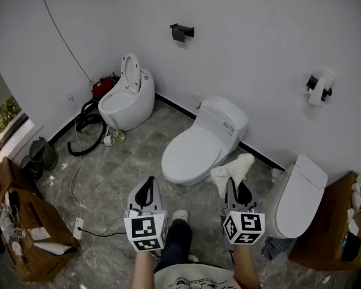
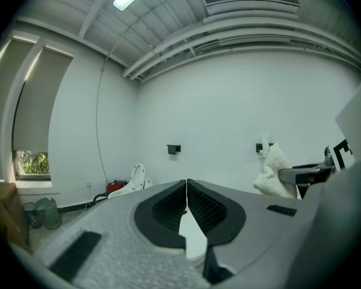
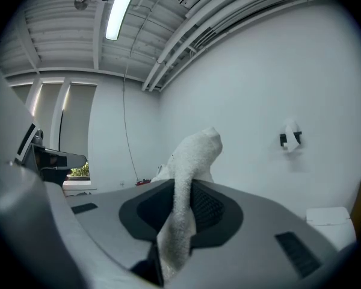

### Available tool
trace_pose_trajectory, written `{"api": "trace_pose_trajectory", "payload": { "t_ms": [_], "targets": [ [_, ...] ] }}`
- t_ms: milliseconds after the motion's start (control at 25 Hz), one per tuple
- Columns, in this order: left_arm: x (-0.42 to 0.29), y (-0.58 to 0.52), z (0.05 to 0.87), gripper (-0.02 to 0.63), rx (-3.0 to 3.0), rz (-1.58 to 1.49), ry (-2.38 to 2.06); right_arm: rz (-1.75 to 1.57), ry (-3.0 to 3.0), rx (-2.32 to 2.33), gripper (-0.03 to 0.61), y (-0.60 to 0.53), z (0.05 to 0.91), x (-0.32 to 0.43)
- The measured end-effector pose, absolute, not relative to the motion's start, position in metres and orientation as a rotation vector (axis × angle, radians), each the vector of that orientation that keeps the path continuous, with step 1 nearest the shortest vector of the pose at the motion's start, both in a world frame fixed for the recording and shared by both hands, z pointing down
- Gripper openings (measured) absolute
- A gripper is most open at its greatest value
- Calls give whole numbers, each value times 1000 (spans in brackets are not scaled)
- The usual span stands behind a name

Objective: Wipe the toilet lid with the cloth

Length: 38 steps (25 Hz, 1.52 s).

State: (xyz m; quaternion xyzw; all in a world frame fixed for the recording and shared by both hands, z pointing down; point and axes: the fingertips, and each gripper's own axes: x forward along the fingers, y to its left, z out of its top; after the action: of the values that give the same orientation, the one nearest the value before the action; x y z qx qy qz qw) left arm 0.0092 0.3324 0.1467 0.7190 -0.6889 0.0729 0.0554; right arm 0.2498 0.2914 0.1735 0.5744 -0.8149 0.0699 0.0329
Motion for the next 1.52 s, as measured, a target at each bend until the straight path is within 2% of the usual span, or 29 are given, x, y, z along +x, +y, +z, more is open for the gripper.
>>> {"api": "trace_pose_trajectory", "payload": {
  "t_ms": [960,1520],
  "targets": [
    [-63,45,151,9,2256,207,-1981,186,-2403,1838,69,26,173,181],
    [-84,-20,186,10,2206,233,-1934,264,-2328,1828,67,-43,205,167]
  ]
}}
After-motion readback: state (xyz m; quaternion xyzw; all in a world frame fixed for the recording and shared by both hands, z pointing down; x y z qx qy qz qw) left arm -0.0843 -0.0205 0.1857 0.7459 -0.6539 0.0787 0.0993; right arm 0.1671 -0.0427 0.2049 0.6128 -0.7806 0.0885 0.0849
